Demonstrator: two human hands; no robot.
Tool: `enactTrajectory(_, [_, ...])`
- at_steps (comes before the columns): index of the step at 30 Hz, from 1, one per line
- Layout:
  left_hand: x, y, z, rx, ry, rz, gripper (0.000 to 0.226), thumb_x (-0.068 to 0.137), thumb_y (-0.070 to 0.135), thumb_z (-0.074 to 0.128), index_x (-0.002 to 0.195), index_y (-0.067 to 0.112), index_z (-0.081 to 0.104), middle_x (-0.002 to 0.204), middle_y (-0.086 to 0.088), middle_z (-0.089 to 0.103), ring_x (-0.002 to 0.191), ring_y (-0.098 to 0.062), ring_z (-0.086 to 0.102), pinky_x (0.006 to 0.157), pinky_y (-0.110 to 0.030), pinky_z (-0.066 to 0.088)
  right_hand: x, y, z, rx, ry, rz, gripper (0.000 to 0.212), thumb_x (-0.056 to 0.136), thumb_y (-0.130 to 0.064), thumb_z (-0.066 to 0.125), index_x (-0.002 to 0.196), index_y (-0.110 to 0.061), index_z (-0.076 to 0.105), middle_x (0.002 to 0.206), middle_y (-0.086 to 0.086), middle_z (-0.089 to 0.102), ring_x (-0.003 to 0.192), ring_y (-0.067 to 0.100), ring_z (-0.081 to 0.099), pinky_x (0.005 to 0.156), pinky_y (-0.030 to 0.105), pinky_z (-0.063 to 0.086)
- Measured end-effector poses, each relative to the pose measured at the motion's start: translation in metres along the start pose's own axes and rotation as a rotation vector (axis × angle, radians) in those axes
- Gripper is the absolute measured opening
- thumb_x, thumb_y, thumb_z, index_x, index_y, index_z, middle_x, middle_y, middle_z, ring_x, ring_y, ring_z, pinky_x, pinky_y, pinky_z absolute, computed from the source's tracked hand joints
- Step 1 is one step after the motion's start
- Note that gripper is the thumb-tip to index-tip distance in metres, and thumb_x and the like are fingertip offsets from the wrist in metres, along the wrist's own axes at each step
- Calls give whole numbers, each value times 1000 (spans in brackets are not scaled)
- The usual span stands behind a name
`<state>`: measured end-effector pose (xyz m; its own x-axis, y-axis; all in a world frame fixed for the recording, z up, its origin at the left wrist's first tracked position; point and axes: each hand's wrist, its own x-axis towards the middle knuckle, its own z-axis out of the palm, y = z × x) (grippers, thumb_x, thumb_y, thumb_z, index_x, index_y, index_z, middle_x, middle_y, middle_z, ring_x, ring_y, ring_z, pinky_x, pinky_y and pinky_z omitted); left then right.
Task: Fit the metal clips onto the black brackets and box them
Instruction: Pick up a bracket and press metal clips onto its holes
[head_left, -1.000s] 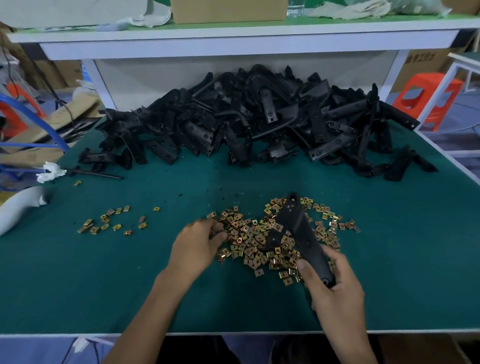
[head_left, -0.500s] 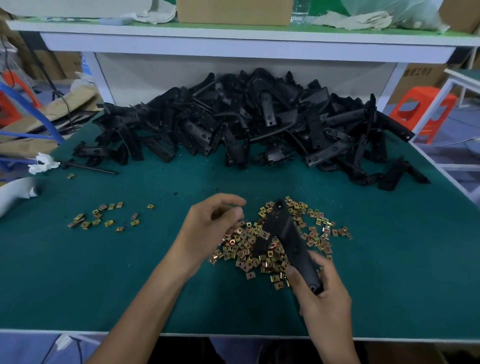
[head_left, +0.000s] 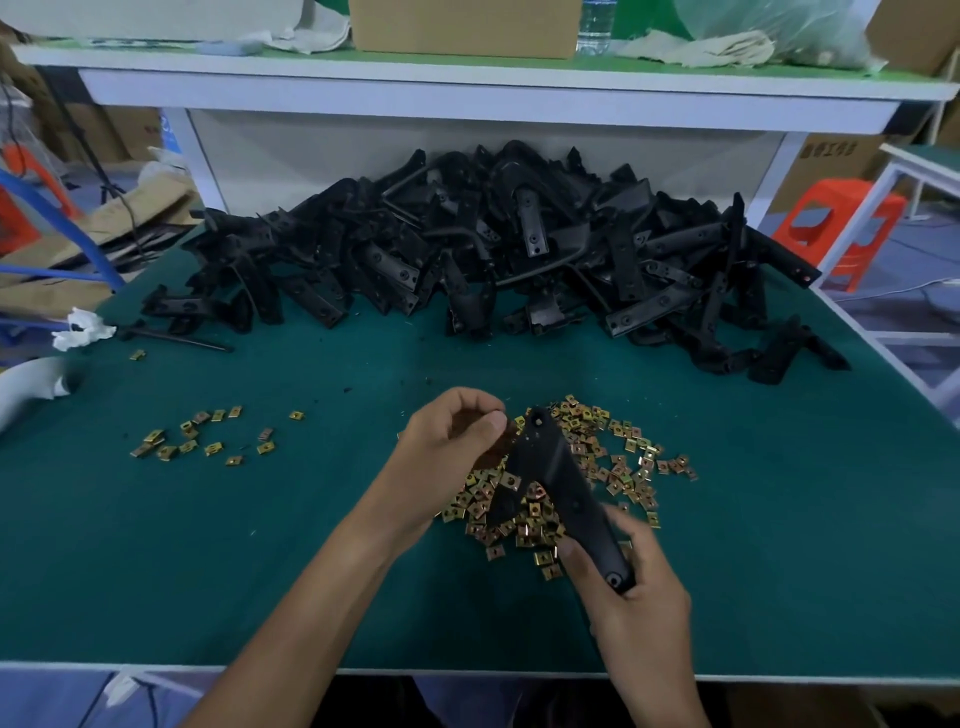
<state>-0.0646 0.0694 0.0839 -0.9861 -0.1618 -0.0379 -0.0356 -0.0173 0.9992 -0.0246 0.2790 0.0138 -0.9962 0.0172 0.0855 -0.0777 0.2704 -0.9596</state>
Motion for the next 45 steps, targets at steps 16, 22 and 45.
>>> enactTrajectory(16, [-2, 7, 0, -35, -5, -27, 16, 94, 10, 69, 95, 21, 80, 89, -2, 77, 82, -11, 71, 75, -19, 55, 1, -2, -1, 10, -23, 23, 43, 65, -66, 72, 105, -65, 56, 81, -15, 75, 73, 1, 69, 61, 18, 51])
enactTrajectory(22, [-4, 9, 1, -60, -29, -23, 14, 94, 9, 68, 96, 18, 79, 87, -3, 77, 79, -11, 71, 74, -19, 56, 1, -3, -1, 22, -22, 31, 47, 63, -68, 71, 108, -65, 56, 78, -13, 74, 64, 4, 66, 59, 25, 49])
enactTrajectory(45, [-5, -9, 4, 22, 63, -72, 7, 91, 10, 72, 91, 15, 77, 89, -11, 77, 79, -15, 70, 79, -31, 57, 2, 1, 1, -152, -72, -2, 37, 81, -34, 81, 105, -53, 62, 80, -22, 71, 76, -3, 66, 61, 8, 45])
